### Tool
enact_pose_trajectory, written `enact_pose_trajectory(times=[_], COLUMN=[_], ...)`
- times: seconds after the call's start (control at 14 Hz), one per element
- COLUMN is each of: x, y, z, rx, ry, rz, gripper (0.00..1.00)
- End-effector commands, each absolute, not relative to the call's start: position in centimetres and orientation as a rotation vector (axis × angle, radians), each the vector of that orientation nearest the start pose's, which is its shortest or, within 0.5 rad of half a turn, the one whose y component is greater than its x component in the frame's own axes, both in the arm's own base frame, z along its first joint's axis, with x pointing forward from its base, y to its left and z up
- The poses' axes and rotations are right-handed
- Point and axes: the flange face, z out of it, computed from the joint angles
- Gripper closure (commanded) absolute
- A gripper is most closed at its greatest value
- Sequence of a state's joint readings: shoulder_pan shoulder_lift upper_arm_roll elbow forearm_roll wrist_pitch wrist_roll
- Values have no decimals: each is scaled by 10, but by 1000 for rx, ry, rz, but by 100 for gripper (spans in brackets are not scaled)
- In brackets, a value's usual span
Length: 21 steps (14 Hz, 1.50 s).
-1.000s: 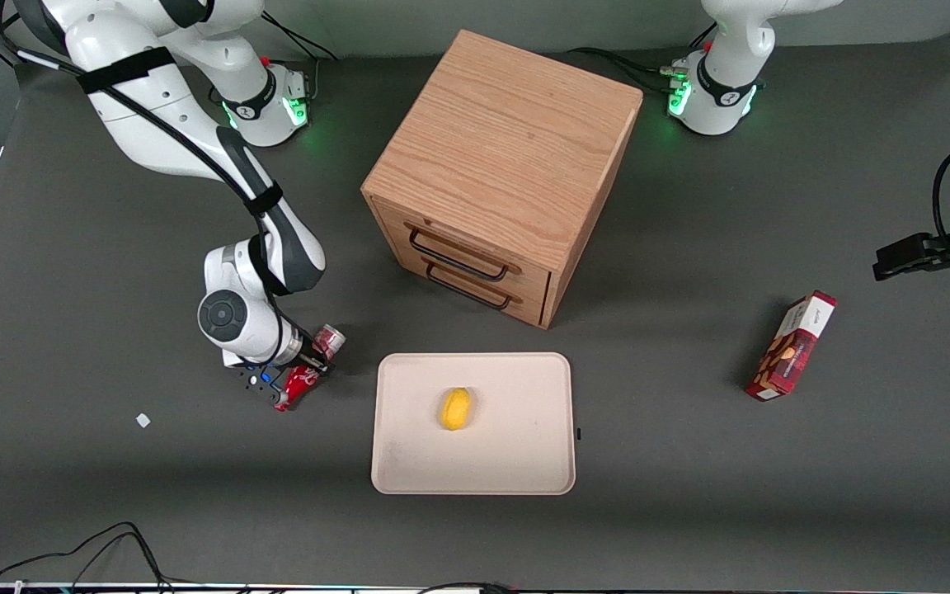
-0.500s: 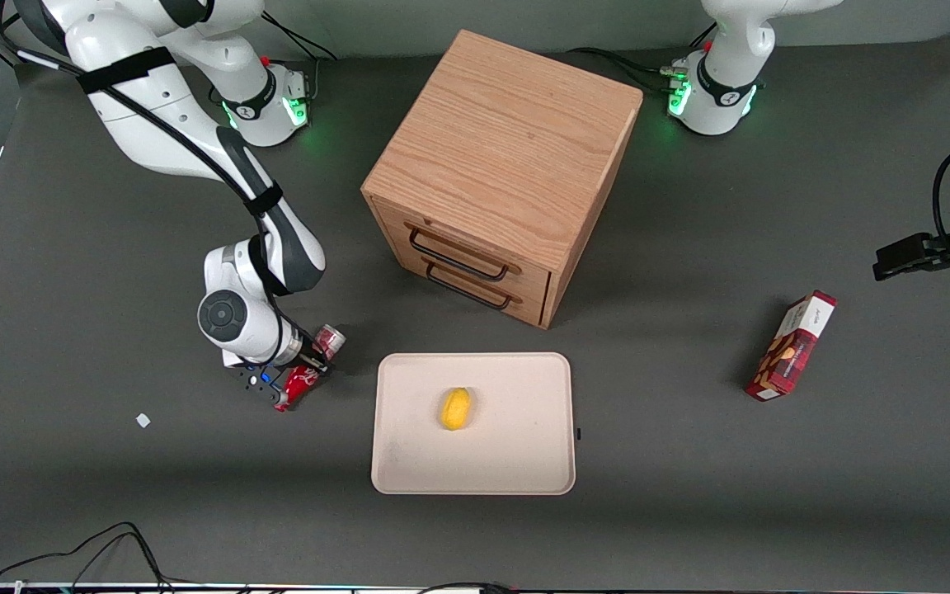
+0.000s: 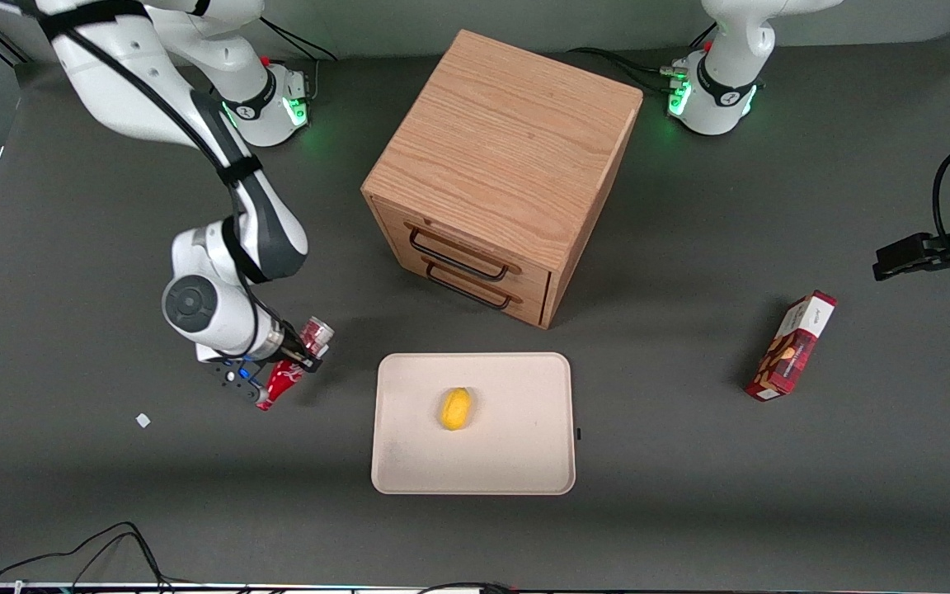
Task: Place coke bottle on tray
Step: 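Lift the bottle and carry it over the white tray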
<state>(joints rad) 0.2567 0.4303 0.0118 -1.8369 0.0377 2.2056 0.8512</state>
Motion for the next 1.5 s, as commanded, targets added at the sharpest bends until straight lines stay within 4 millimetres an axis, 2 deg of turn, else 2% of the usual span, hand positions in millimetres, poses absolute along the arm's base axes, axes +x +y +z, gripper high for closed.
enact_pose_trajectory(times=[0.0,0.07,0.36,0.43,0.57,0.64,0.79,0.86,0.93,1.14,1.29,1.43], x=[602,603,606,608,611,615,638,651,663,700,710,713], y=[159,150,135,134,138,144,155,168,190,216,250,271], z=[366,388,471,483,482,477,452,432,413,348,316,289], rx=[-3029,-3036,-3074,-3068,-3065,-3069,-3070,-3079,-3094,-3104,-3098,-3107], ry=[863,851,774,772,768,761,773,756,715,645,536,336], rz=[121,142,252,259,264,268,287,303,308,296,176,103], gripper=[100,100,100,100,100,100,100,100,100,100,100,100])
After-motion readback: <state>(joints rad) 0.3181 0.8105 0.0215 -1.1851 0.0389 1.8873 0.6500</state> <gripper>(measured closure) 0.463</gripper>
